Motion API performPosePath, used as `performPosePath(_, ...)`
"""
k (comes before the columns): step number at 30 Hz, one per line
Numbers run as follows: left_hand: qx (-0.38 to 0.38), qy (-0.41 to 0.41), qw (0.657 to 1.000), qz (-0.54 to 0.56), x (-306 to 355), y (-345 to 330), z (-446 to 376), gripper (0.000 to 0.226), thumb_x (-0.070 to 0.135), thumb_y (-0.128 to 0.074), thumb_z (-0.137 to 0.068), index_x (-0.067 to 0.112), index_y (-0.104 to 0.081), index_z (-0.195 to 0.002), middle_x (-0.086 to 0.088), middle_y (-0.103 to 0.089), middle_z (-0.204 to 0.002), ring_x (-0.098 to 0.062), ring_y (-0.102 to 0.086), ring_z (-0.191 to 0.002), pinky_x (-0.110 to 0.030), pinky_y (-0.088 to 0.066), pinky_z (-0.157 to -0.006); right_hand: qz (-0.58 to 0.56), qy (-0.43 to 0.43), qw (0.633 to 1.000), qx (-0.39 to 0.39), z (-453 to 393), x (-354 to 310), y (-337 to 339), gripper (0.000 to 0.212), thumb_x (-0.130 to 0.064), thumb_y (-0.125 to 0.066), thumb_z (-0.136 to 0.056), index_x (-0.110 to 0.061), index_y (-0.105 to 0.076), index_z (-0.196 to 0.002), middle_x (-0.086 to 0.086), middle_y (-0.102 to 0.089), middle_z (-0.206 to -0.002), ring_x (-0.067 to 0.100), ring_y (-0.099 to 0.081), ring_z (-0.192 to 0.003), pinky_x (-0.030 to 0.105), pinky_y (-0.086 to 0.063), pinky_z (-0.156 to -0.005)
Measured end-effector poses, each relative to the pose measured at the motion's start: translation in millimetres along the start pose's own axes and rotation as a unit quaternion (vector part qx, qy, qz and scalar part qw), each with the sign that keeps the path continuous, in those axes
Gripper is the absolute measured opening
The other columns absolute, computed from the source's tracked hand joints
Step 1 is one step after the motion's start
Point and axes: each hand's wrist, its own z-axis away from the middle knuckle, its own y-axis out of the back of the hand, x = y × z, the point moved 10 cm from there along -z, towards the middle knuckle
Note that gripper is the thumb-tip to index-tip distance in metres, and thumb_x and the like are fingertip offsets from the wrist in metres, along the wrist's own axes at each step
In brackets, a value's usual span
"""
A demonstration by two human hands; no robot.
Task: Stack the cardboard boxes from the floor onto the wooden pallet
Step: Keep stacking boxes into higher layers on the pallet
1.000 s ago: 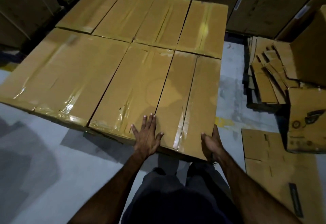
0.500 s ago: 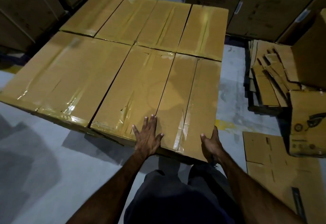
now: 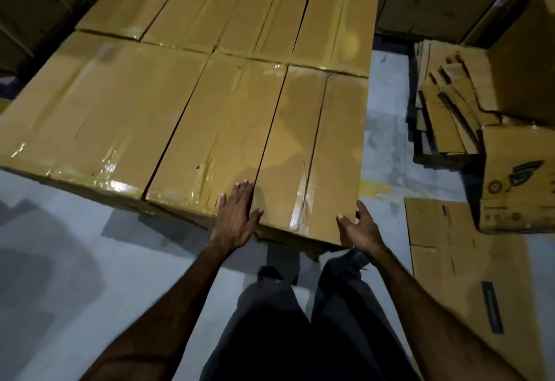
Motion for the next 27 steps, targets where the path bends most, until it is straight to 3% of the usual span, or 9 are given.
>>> performPosePath(4,0.011,0.011,0.999,0.029,-15,11,36,0.074,0.052,-0.042,-0.106,0.012,-0.025,-0.166,-0.009,-0.026,-0.172,-0.027,-0.02,-0.16,-0.056,-0.024,-0.127,0.058,0.036,0.997,0.025,35,2,-7,0.058,-0.03,-0.065,-0.101,-0.019,-0.041,-0.153,0.013,-0.054,-0.147,0.035,-0.056,-0.129,0.042,-0.047,-0.104)
performPosePath(8,0.036,0.034,0.998,0.041,-31,26,72,0.074,0.056,-0.039,-0.107,0.012,-0.028,-0.165,-0.011,-0.031,-0.17,-0.028,-0.027,-0.158,-0.054,-0.032,-0.124,0.174,0.103,0.977,0.066,58,-18,-11,0.067,-0.028,-0.063,-0.102,-0.015,-0.034,-0.162,0.011,-0.033,-0.166,0.034,-0.04,-0.147,0.047,-0.042,-0.116)
performPosePath(14,0.098,0.108,0.987,0.073,-34,57,138,0.075,0.057,-0.042,-0.106,0.012,-0.029,-0.165,-0.011,-0.032,-0.17,-0.028,-0.028,-0.157,-0.044,-0.029,-0.127,0.242,0.232,0.942,0.023,78,-68,-49,0.063,-0.019,-0.065,-0.099,-0.01,-0.042,-0.158,0.016,-0.036,-0.165,0.036,-0.037,-0.15,0.049,-0.038,-0.12)
performPosePath(19,0.125,0.138,0.981,0.059,-43,71,181,0.074,0.056,-0.044,-0.106,0.012,-0.032,-0.164,-0.011,-0.035,-0.169,-0.028,-0.032,-0.156,-0.041,-0.028,-0.126,0.236,0.301,0.923,-0.034,97,-97,-92,0.063,-0.025,-0.062,-0.103,-0.013,-0.039,-0.16,0.01,-0.037,-0.166,0.03,-0.035,-0.152,0.046,-0.032,-0.124)
performPosePath(23,0.125,0.151,0.98,0.043,-67,81,193,0.069,0.049,-0.048,-0.109,0.012,-0.03,-0.165,-0.012,-0.033,-0.169,-0.031,-0.031,-0.156,-0.044,-0.03,-0.125,0.257,0.355,0.896,-0.069,111,-114,-129,0.069,-0.026,-0.066,-0.101,-0.014,-0.035,-0.161,0.01,-0.038,-0.166,0.028,-0.036,-0.152,0.045,-0.033,-0.123)
performPosePath(27,0.097,0.169,0.981,0.027,-106,84,187,0.082,0.058,-0.04,-0.105,0.004,-0.026,-0.164,-0.016,-0.029,-0.17,-0.032,-0.027,-0.157,-0.042,-0.025,-0.126,0.306,0.37,0.871,-0.107,119,-129,-165,0.074,-0.03,-0.063,-0.102,-0.013,-0.028,-0.165,0.012,-0.03,-0.17,0.031,-0.029,-0.156,0.049,-0.029,-0.126)
